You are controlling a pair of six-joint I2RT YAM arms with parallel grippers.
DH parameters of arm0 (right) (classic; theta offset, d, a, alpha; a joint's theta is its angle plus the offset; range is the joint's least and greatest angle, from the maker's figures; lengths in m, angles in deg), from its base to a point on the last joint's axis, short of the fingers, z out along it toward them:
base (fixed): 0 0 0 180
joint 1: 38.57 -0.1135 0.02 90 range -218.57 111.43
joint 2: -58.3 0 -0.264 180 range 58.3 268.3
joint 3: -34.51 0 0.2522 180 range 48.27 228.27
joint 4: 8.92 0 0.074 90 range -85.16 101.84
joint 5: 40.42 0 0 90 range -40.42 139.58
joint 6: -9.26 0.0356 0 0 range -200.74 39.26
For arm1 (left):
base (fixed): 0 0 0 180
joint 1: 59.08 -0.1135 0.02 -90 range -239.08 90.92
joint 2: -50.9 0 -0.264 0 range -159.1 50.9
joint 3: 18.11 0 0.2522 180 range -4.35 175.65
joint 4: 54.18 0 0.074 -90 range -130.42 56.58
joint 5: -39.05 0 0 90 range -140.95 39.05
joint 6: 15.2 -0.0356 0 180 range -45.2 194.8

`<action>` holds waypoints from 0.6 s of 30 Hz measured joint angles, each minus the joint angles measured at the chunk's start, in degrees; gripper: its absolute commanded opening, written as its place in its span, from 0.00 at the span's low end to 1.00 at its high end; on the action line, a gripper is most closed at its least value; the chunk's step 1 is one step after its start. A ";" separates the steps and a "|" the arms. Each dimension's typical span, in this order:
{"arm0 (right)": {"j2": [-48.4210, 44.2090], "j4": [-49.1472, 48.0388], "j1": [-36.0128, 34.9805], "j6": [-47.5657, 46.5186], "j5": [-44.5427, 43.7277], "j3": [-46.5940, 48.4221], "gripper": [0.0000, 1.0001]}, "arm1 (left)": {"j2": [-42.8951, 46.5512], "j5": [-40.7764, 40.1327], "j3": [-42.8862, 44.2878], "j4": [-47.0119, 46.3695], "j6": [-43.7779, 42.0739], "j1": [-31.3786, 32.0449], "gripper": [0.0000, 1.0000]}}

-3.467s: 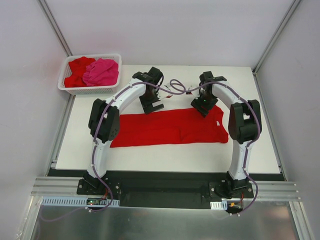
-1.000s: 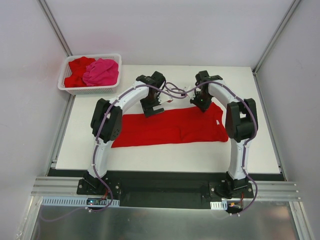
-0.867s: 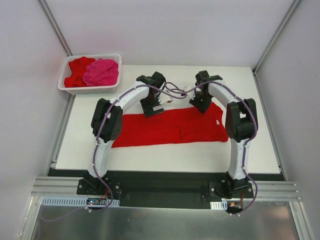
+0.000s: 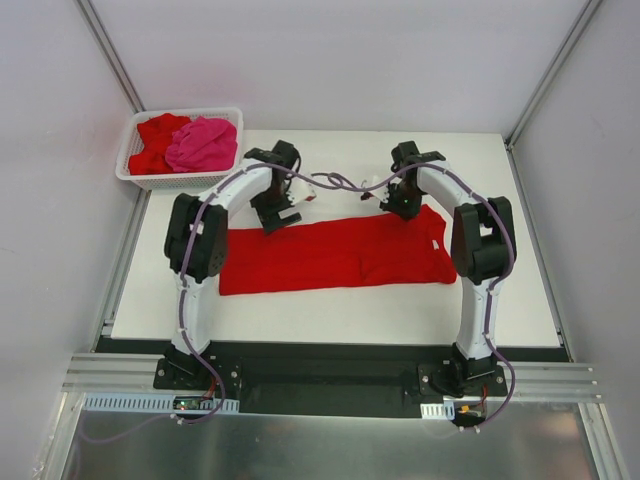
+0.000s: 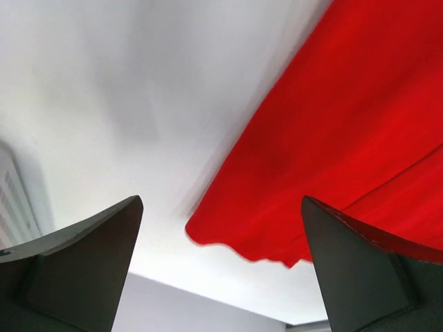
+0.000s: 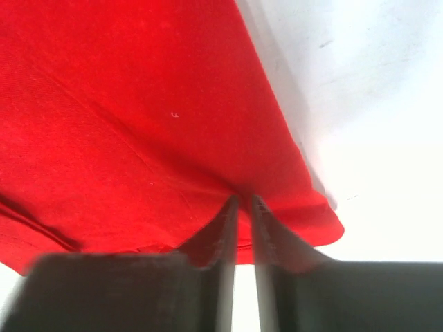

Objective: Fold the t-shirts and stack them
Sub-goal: Rotate the tshirt 90 degrees

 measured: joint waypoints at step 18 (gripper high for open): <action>0.02 1.16 -0.17 -1.46 0.92 3.54 0.01 | 6.78 -2.54 -3.63 -0.63 -0.66 -8.13 0.99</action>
